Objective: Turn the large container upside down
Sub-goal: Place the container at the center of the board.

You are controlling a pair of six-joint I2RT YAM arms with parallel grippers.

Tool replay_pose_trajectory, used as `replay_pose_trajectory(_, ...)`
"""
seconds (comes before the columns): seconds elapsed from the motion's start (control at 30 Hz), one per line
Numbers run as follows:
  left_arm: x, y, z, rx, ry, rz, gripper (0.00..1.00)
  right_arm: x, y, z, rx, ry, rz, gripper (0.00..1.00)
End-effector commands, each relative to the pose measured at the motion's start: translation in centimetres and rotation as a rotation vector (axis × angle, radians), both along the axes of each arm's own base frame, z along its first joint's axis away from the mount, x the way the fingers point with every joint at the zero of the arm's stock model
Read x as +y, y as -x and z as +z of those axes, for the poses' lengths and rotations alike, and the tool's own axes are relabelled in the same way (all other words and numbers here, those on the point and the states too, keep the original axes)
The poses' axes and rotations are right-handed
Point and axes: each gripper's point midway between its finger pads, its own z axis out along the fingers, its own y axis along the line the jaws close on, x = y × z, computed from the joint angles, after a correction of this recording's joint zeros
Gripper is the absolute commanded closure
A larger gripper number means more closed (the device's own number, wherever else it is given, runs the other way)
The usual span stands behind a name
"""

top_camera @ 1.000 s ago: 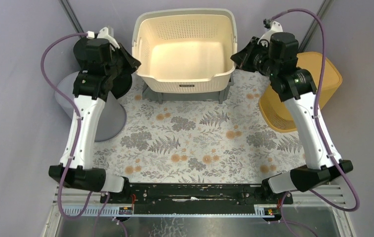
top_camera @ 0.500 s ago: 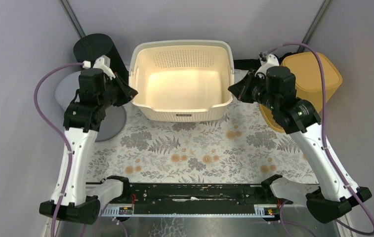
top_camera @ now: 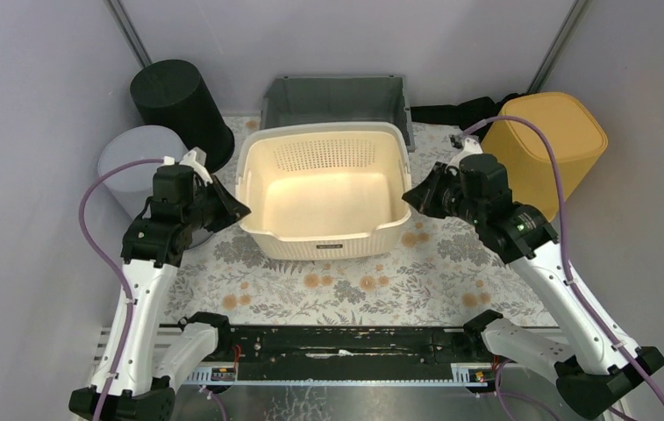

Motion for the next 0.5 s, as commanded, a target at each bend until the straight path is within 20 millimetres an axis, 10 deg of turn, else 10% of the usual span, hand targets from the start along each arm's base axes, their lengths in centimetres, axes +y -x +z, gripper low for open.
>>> replay_pose_trajectory(0.0,-4.6,1.3,3.6,-0.113,0.19,-0.212,0.96,3.3,2.5,-0.7,0.013,-0.081,0.181,1.0)
replay_pose_trajectory(0.47,-4.8,2.9,-3.0,0.035,0.172,-0.226,0.82,2.1,4.5,-8.1,0.156,-0.006,0.169,0.98)
